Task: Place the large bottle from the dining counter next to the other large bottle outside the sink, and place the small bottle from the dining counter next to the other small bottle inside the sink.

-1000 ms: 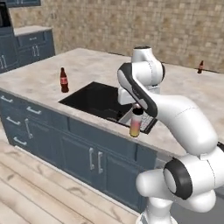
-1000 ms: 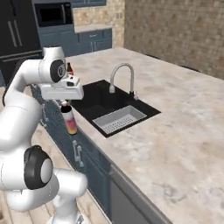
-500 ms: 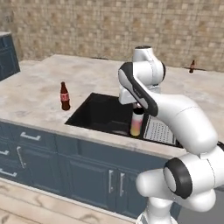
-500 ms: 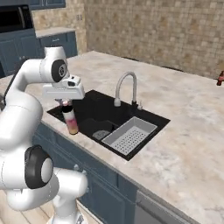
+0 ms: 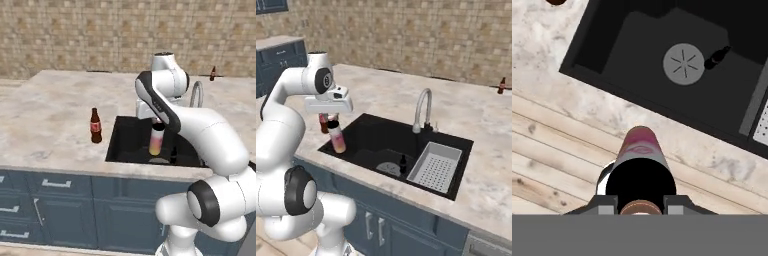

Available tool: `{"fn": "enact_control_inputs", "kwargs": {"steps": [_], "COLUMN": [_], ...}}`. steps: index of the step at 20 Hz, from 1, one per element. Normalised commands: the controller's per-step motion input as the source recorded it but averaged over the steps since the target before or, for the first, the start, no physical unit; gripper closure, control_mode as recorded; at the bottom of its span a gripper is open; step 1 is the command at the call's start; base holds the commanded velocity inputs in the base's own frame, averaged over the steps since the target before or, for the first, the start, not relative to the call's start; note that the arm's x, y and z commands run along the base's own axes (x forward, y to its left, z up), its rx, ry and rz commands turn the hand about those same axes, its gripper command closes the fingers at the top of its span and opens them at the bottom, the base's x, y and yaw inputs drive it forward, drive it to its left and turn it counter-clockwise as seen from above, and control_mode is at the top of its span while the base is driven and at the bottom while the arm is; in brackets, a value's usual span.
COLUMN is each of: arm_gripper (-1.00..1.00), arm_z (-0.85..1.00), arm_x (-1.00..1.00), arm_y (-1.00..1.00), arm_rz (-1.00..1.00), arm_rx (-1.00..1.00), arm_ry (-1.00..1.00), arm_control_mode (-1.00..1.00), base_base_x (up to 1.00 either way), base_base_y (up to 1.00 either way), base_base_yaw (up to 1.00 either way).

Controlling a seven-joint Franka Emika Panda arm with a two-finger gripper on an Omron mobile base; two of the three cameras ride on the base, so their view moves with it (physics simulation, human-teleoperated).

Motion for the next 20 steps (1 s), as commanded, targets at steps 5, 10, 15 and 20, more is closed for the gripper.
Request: {"fn": "enact_control_inputs", "kwargs": {"steps": [5,10,15,20], "arm_gripper": [1.0,1.0,1.0,1.0], "arm_z": [0.0,0.0,0.0,0.0], "arm_x": [0.0,0.0,0.0,0.0], "arm_y": [0.0,0.0,0.0,0.0], "arm_rz": [0.0,0.0,0.0,0.0], "arm_rx": [0.0,0.0,0.0,0.0], "arm_ry": [0.0,0.0,0.0,0.0], "arm_control_mode": [1.0,1.0,1.0,1.0], "base_base_x": [0.66,0.66,0.27,0.0], "base_base_y": [1.0,1.0,0.8,0.0], "base_base_yaw": [-0.51,-0.61,-0.36,0.0]}}
